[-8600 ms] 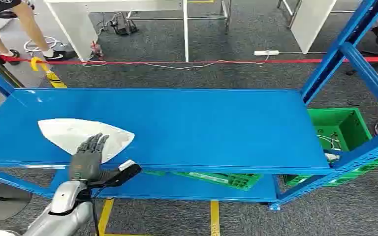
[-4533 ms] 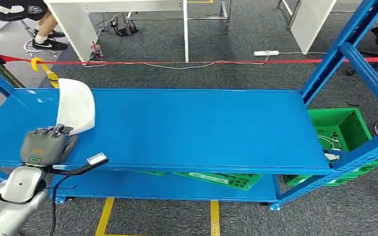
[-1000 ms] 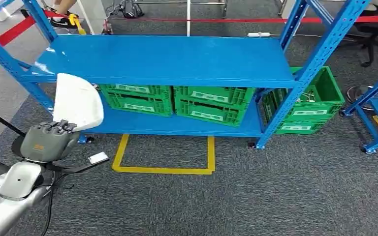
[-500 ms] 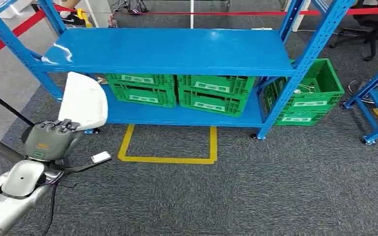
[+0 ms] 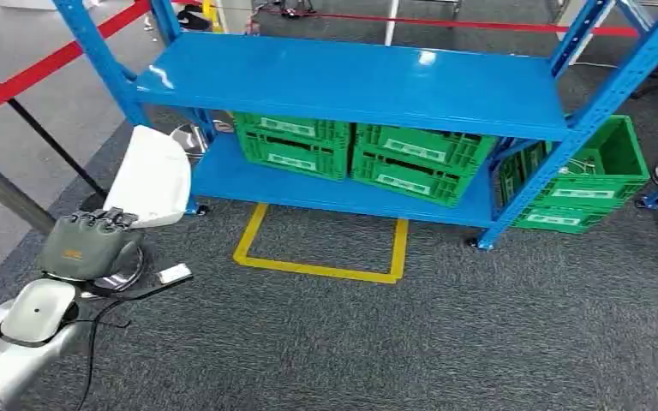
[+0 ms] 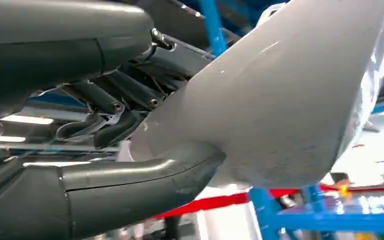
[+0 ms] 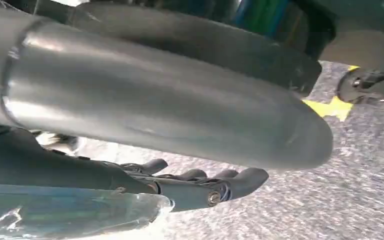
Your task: Take the parts from the cabinet and place them on the table.
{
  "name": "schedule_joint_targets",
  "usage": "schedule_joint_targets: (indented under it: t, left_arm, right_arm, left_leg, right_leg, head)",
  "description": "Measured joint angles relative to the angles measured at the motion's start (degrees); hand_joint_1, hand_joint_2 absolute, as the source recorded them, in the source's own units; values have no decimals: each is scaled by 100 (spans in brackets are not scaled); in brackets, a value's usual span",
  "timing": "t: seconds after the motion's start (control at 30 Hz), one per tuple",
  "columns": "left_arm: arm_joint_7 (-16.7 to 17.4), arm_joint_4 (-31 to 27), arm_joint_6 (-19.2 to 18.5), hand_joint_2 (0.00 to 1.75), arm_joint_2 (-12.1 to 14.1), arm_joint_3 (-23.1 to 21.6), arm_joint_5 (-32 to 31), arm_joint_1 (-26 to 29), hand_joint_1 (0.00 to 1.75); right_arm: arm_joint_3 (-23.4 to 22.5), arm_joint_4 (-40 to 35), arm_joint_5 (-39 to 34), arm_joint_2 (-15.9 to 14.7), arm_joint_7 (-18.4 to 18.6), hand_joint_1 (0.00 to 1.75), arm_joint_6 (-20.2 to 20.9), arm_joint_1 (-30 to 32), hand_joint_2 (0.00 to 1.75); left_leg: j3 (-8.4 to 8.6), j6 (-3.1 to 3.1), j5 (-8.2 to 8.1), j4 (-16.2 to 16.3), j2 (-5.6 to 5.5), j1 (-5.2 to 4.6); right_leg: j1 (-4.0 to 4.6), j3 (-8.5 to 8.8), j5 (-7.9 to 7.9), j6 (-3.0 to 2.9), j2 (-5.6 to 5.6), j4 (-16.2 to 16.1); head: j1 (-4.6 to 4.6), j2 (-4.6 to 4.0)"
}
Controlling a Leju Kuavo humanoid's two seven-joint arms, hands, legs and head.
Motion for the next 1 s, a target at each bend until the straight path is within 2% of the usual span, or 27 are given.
schedule_joint_targets:
  t: [0.03, 0.07, 0.1, 0.13, 0.17, 0.2, 0.23, 0.27, 0.3, 0.33, 0.37, 0.4, 0.43, 0.5, 0.53, 0.57, 0.6, 0.67, 0.7, 0.73, 0.77, 0.8, 0.83, 0.87, 0.9, 0.93, 1.0]
  left_arm:
    - [0, 0, 0, 175, 0, 0, 0, 3, 175]
    - [0, 0, 2, 175, 6, 4, 0, -9, 175]
    - [0, -2, 2, 175, 2, 2, 0, -16, 175]
    - [0, -2, 2, 175, -7, 0, 0, -18, 175]
    - [0, -2, 2, 175, -11, 0, 0, -14, 175]
    - [0, -2, 2, 175, -11, -2, 0, -6, 175]
    - [0, -2, 2, 175, -11, -2, 0, -5, 175]
    - [0, -2, 2, 175, -11, -2, -2, -8, 175]
    - [0, -2, 4, 175, -7, 0, -2, -10, 175]
    - [9, -2, 4, 175, 0, 0, -2, -13, 175]
    - [35, -2, 4, 175, 6, -2, -2, -18, 175]
    - [53, -2, 4, 175, 13, -7, -2, -53, 175]
    - [59, -7, 4, 175, 24, -15, -2, -65, 175]
    - [63, -7, -15, 175, 85, -20, -2, -57, 175]
    - [63, -7, -35, 175, 122, -20, -2, -59, 175]
    - [61, -7, -61, 175, 147, -15, -2, -79, 175]
    - [50, -7, -79, 175, 162, -17, -2, -132, 175]
    - [37, -7, -98, 175, 162, -26, -2, -164, 175]
    - [22, -7, -114, 175, 162, -28, -2, -160, 175]
    - [2, -7, -131, 175, 162, -33, -2, -159, 175]
    - [-18, -7, -144, 175, 164, -35, -2, -161, 175]
    - [-17, -9, -146, 175, 177, -33, -2, -166, 175]
    - [-39, -24, -155, 175, 203, -33, -2, -179, 175]
    - [-46, -44, -164, 175, 227, -31, -2, -202, 175]
    - [-50, -55, -168, 175, 227, -33, -2, -256, 175]
    - [-52, -72, -175, 175, 225, -37, -2, -279, 175]
    - [-68, -85, -203, 175, 245, -37, 0, -270, 175]
  right_arm:
    - [2, 0, 2, 0, -2, 0, 0, -2, 0]
    - [4, 0, 2, 0, -2, 0, 0, 1, 0]
    - [7, 0, 2, 0, -2, 0, 0, 7, 0]
    - [11, 0, 2, 0, -2, 0, 0, 10, 0]
    - [17, 0, 2, 0, -2, 0, 0, 14, 0]
    - [24, 0, 2, 0, -2, 0, 0, 18, 0]
    - [33, 0, 2, 0, -2, 0, 0, 21, 0]
    - [39, 0, 0, 0, -2, 0, 0, 23, 0]
    - [42, 0, -2, 0, -2, 0, 2, 29, 0]
    - [42, 0, -9, 0, -2, 0, 2, 28, 0]
    - [42, 0, -18, -2, -2, 0, 2, 27, 0]
    - [42, 2, -33, -2, -2, 0, 9, 42, 0]
    - [42, 2, -42, -2, -20, 0, 22, 20, 0]
    - [44, -2, -50, 0, -20, 0, 39, -6, 0]
    - [44, -9, -52, 18, -18, 0, 46, -13, 0]
    - [44, -7, -53, 6, 7, 0, 48, -3, 0]
    - [44, -7, -52, 7, 6, 0, 46, 10, 0]
    - [44, -7, -52, 7, 7, 0, 46, 25, 0]
    - [44, -7, -52, 7, 7, 0, 46, 28, 0]
    - [44, -7, -53, 7, 7, 0, 48, 30, 0]
    - [44, -7, -57, 9, 7, 0, 50, 27, 0]
    - [44, -9, -59, 9, 6, 0, 52, 21, 0]
    - [44, -9, -61, 9, 7, 0, 55, 13, 0]
    - [44, -9, -61, 9, 7, 0, 68, 6, 0]
    - [44, -9, -66, 9, 7, 0, 72, 7, 0]
    - [44, -9, -66, 9, 7, 0, 81, 7, 0]
    - [44, -9, -70, 9, 7, 0, 101, 0, 0]
  left_leg:
    - [1, 39, 21, -11, -81, 26]
    - [-8, 77, 29, -13, -144, 31]
    - [-18, 109, 36, -13, -209, 29]
    - [-31, 122, 43, -12, -300, 27]
    - [-41, 127, 45, -10, -378, 20]
    - [-40, 131, 48, -9, -459, 15]
    - [-35, 133, 49, -8, -550, 13]
    - [-28, 133, 49, -7, -645, 13]
    - [-15, 131, 51, -6, -732, 13]
    - [-5, 128, 51, -6, -812, 16]
    - [-18, 115, 55, -7, -875, 27]
    - [-56, 79, 73, 35, -945, 5]
    - [-126, 36, 103, 30, -1005, 33]
    - [-164, -71, 175, -26, -1133, 65]
    - [-180, -88, 151, -7, -1091, 56]
    - [-227, -124, 45, 97, -720, 1]
    - [-378, -150, -176, 414, -531, 3]
    - [-797, -185, -606, 1352, -429, 14]
    - [-945, -197, -700, 1688, -426, 19]
    - [-966, -204, -664, 1752, -423, 22]
    - [-851, -204, -508, 1561, -415, 23]
    - [-635, -198, -293, 1176, -393, 22]
    - [-321, -185, -56, 637, -307, 18]
    - [-26, -168, 92, 155, -64, 2]
    - [65, -149, 48, -88, 61, -57]
    - [23, -56, 71, -48, -24, -38]
    - [-9, 1, 78, -51, -148, -56]
  right_leg:
    - [-26, -60, -72, 49, 90, 48]
    - [-50, -113, -214, 83, 429, 235]
    - [-72, -277, -421, 99, 630, 620]
    - [-84, -543, -673, 112, 734, 1198]
    - [-83, -782, -842, 115, 760, 1670]
    - [-83, -950, -881, 110, 763, 1953]
    - [-82, -985, -751, 97, 770, 1934]
    - [-83, -885, -497, 80, 783, 1637]
    - [-84, -701, -198, 57, 821, 1175]
    - [-94, -475, 106, 34, 946, 624]
    - [-122, -356, 202, 18, 1237, 294]
    - [-171, -331, 190, 32, 1348, 194]
    - [-142, -261, 125, 42, 1291, 139]
    - [-123, -294, 156, -9, 1198, 159]
    - [-177, -278, 195, -61, 1107, 98]
    - [-172, -267, 212, -91, 1037, 78]
    - [-166, -270, 220, -110, 954, 75]
    - [-159, -284, 217, -116, 779, 76]
    - [-159, -290, 216, -117, 698, 77]
    - [-160, -291, 216, -117, 612, 77]
    - [-160, -290, 215, -116, 536, 77]
    - [-160, -287, 215, -115, 466, 77]
    - [-159, -276, 211, -109, 403, 77]
    - [-146, -260, 202, -92, 338, 78]
    - [-82, -286, 171, -51, 284, 127]
    - [-77, -291, 181, -33, 228, 109]
    - [-80, -260, 183, 0, 101, 84]
  head:
    - [9, 0]
    - [33, 0]
    - [41, 0]
    - [41, 0]
    - [42, 0]
    - [39, 0]
    - [41, 0]
    - [41, 0]
    - [41, 0]
    - [41, 0]
    - [41, 0]
    - [28, 0]
    - [48, 0]
    - [41, 0]
    - [41, 0]
    - [7, 0]
    - [-31, 0]
    - [-31, 0]
    - [-29, 0]
    - [-31, 0]
    - [-29, 0]
    - [-29, 0]
    - [-31, 0]
    - [-29, 0]
    - [-62, 0]
    - [-39, 0]
    - [-53, 0]
